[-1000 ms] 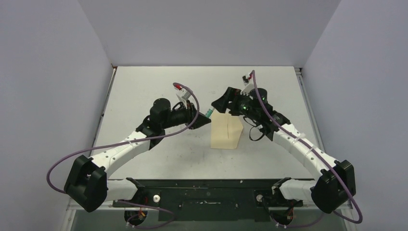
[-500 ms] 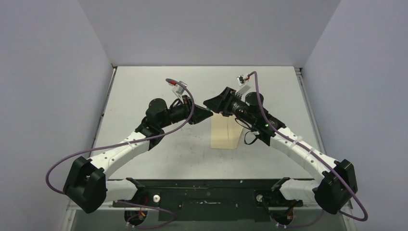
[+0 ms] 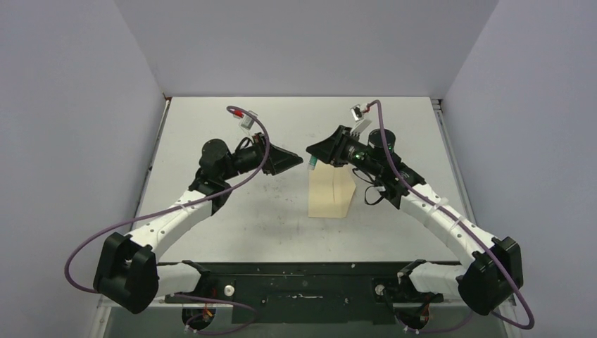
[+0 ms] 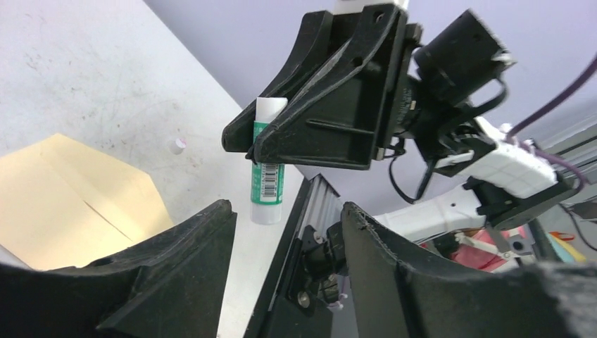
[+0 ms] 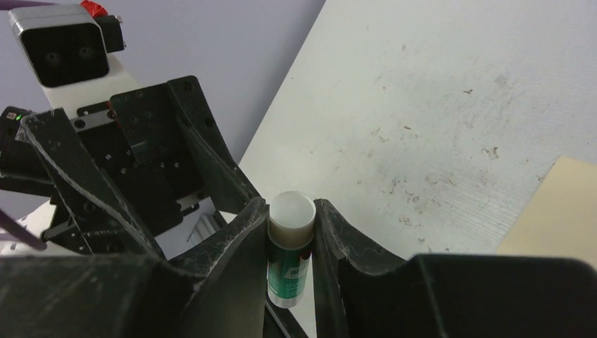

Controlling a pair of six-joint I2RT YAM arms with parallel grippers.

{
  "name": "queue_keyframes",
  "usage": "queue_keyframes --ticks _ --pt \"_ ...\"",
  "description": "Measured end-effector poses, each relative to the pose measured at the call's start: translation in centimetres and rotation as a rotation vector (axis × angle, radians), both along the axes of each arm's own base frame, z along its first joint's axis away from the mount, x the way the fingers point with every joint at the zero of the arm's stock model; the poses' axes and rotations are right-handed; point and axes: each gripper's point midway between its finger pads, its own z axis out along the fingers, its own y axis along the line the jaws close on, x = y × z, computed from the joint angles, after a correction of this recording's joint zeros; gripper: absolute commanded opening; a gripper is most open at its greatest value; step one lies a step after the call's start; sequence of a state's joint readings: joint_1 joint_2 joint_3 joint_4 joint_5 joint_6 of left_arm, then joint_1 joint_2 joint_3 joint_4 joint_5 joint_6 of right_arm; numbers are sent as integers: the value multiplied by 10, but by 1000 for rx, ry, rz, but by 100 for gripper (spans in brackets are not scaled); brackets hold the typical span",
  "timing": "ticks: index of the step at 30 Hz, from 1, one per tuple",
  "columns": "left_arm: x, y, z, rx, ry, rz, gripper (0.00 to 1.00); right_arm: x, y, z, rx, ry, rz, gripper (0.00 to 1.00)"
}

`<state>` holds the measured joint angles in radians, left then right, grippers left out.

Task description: Place the letter into the envelope and seal it

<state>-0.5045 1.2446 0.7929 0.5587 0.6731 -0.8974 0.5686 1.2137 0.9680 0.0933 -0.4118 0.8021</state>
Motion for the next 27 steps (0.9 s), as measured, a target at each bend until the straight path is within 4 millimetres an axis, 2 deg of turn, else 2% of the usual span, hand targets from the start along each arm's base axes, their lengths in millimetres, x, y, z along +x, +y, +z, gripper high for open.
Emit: queue_keyframes --ticks 5,12,15,21,27 --pt "-1 11 18 -63 -1 -35 58 0 -8 10 4 -36 66 5" --pt "-13 7 20 -76 10 -119 58 -12 5 21 47 -73 179 5" --pt "-14 2 15 -71 38 -154 51 -16 12 18 50 -71 220 5" --pt "-11 -7 2 -76 126 -197 29 -22 23 7 47 -37 280 5" --pt "-7 -8 0 -95 151 -205 27 -23 25 15 79 -34 284 5"
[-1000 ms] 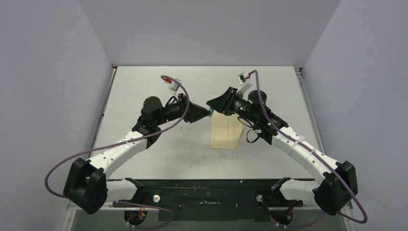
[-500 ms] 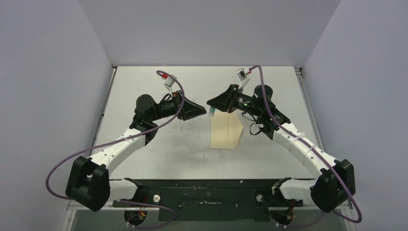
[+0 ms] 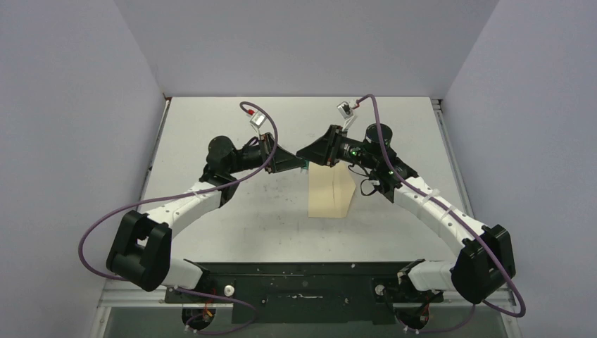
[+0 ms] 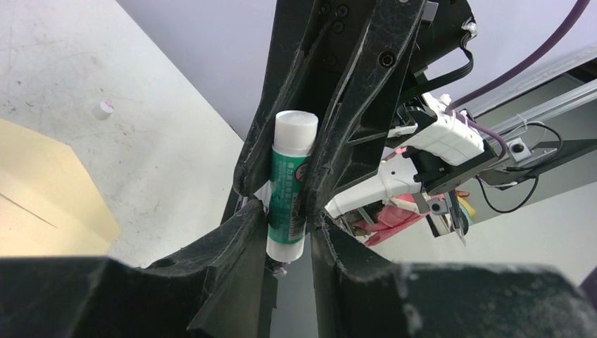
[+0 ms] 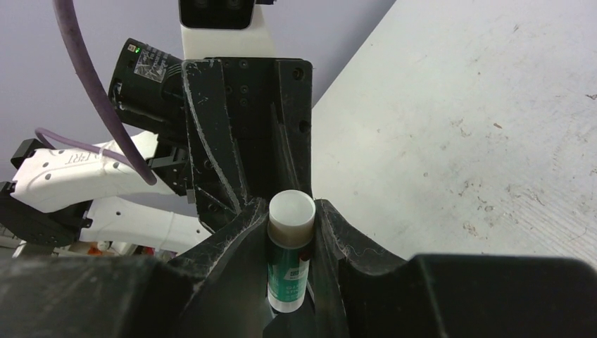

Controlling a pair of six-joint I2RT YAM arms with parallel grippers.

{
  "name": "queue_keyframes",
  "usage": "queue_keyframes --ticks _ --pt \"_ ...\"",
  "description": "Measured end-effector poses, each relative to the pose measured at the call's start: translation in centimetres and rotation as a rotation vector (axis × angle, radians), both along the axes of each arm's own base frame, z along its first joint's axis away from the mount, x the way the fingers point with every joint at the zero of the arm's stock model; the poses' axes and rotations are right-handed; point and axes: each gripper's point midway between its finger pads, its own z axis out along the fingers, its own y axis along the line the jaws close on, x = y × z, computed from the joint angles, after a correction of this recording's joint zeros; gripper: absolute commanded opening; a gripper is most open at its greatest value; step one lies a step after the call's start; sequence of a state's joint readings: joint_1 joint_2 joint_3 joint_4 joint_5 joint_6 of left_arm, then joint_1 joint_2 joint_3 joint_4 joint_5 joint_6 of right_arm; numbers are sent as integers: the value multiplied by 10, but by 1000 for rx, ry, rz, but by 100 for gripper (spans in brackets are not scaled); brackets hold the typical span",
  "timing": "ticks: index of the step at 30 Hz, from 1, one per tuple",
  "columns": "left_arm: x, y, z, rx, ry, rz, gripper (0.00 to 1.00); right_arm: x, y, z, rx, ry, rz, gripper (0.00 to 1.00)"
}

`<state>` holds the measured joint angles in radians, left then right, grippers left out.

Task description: Place the letter into the envelope and seal it

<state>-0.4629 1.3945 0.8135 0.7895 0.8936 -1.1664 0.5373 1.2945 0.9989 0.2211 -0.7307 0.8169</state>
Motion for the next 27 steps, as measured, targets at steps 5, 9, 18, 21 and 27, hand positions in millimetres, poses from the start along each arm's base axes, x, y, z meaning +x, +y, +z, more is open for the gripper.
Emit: queue_keyframes --ticks 5,9,18,21,27 --pt "0 -1 -1 -7 -2 -12 27 1 3 3 25 14 5 5" --pt "0 -2 -2 -8 1 -16 10 3 5 2 31 25 9 6" --pt "1 -5 -2 -19 -3 -20 0 20 -3 -11 -22 32 -101 87" --pt "9 -6 1 -36 -6 31 0 31 -17 -18 -80 30 -218 89" --pt "29 -3 2 -60 9 170 0 27 -32 1 -95 -75 -289 89"
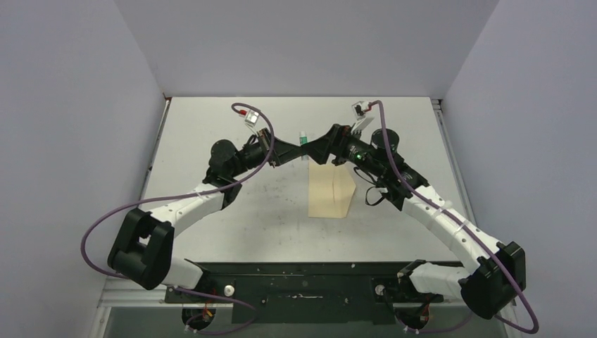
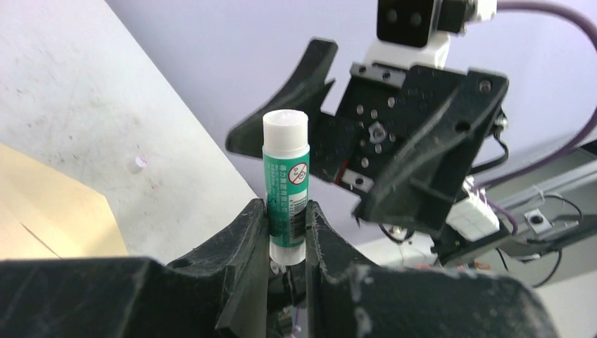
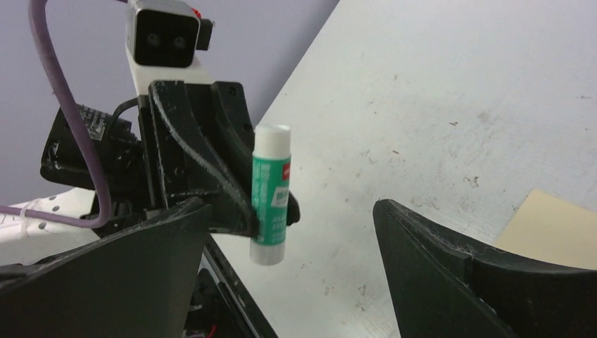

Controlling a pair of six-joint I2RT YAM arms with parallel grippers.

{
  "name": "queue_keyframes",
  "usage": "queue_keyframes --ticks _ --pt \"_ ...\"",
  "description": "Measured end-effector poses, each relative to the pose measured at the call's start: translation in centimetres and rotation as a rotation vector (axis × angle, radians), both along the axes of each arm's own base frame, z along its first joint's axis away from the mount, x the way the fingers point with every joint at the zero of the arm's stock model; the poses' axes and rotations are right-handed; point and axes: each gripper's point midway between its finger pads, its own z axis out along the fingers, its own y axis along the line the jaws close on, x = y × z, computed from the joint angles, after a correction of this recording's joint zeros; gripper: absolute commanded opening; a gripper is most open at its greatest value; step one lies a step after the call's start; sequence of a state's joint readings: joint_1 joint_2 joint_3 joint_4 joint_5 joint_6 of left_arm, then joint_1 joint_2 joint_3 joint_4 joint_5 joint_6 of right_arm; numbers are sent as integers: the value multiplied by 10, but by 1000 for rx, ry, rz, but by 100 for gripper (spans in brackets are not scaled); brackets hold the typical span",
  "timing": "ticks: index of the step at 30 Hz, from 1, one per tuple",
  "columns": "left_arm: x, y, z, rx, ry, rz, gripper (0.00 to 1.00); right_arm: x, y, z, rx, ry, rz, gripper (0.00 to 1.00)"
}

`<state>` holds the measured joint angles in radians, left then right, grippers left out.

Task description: Place the letter into the envelope and seal it

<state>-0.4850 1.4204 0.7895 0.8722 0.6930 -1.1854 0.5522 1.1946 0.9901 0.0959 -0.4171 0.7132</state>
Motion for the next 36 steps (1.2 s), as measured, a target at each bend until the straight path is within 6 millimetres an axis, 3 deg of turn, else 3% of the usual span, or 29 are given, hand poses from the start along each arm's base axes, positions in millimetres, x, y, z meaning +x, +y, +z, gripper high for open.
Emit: queue_keyframes --ticks 3,9,15,22,30,32,34,36 --pt "8 3 8 -20 -9 63 0 -9 7 1 -22 -39 36 86" --pt "17 9 19 -51 -13 139 0 -28 27 -17 -127 -70 100 65" --pt "19 10 19 -55 -6 154 0 -12 25 -28 -210 -83 43 62" --pt "18 12 20 -57 -6 165 0 -2 23 -15 -230 -127 7 51" --pt "18 12 19 -54 -5 174 0 -10 32 -9 -204 -142 54 6" --pt "18 13 20 -54 -7 175 0 -11 32 -8 -200 -141 56 5" --pt "18 13 20 -55 -9 174 7 -11 32 -8 -197 -139 60 5" --pt "17 13 21 -52 -15 174 30 -12 33 -7 -194 -139 69 5"
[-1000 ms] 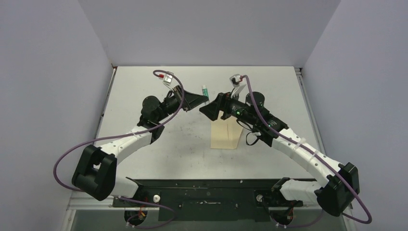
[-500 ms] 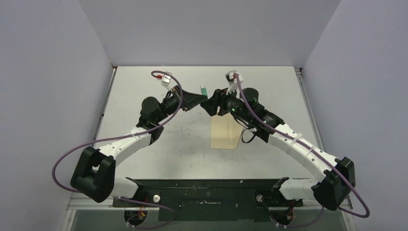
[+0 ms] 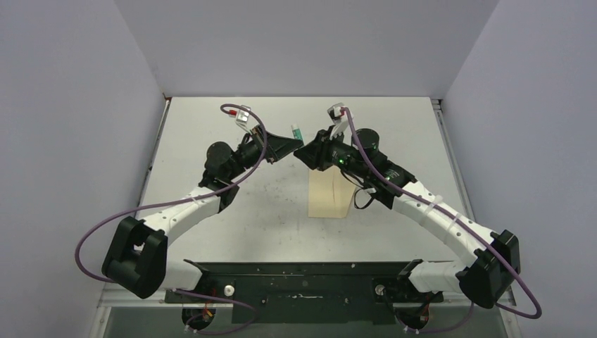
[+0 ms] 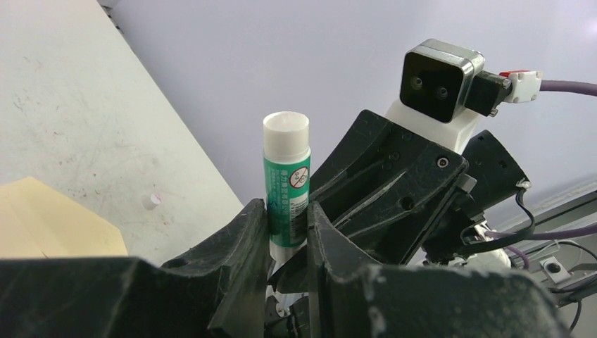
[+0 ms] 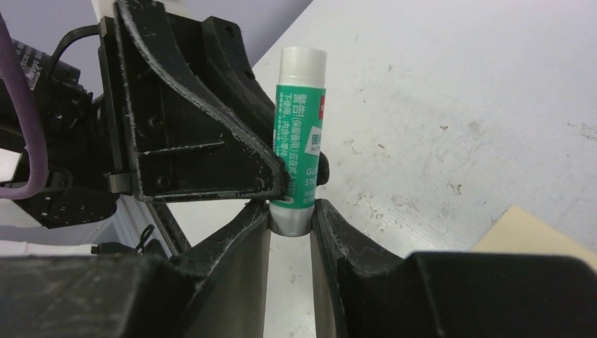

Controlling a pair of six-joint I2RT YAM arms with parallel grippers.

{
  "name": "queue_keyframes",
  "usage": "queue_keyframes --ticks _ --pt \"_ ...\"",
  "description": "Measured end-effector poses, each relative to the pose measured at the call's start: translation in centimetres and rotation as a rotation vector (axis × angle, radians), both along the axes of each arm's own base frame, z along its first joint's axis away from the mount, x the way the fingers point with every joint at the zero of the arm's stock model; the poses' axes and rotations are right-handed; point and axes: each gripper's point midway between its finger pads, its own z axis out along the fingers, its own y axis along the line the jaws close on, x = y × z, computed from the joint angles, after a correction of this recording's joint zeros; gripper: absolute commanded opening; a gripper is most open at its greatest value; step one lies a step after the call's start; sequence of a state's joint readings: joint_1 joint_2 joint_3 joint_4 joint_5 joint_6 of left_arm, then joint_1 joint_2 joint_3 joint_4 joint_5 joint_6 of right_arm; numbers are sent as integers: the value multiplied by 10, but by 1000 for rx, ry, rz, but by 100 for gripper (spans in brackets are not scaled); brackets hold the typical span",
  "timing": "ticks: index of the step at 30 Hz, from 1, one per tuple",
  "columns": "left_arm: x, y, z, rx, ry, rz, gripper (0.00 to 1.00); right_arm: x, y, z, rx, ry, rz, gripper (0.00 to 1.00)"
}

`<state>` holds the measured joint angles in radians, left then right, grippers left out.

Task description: Place the letter into the envelope and seal it

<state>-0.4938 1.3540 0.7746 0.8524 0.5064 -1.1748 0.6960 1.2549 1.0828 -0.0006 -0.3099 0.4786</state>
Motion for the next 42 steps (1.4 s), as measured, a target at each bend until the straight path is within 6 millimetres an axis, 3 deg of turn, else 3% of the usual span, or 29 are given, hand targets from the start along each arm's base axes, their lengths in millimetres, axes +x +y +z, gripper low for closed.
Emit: queue_keyframes --ticks 1,2,6,13,19,20,27,32,42 --pt "-1 0 0 2 -1 0 41 -1 0 0 2 1 8 5" --pt "-1 0 1 4 -5 -1 46 -2 1 1 4 0 16 5" --pt "-6 1 5 4 -18 -11 50 -7 3 2 16 -3 47 5" --pt "-7 3 7 3 -25 -17 42 -15 5 3 40 1 90 5" --pt "-9 2 11 3 -38 -30 12 -19 7 10 78 5 127 5" --pt "-10 1 14 3 -49 -34 1 -19 6 12 90 9 137 5" --pt "-16 -5 46 -12 -149 -88 0 -23 -3 44 237 35 261 5" --pt "-21 -4 60 -50 -213 -110 0 -28 -6 60 364 155 348 5" --pt "-40 10 109 -190 -400 -101 0 -39 -7 119 681 354 441 5"
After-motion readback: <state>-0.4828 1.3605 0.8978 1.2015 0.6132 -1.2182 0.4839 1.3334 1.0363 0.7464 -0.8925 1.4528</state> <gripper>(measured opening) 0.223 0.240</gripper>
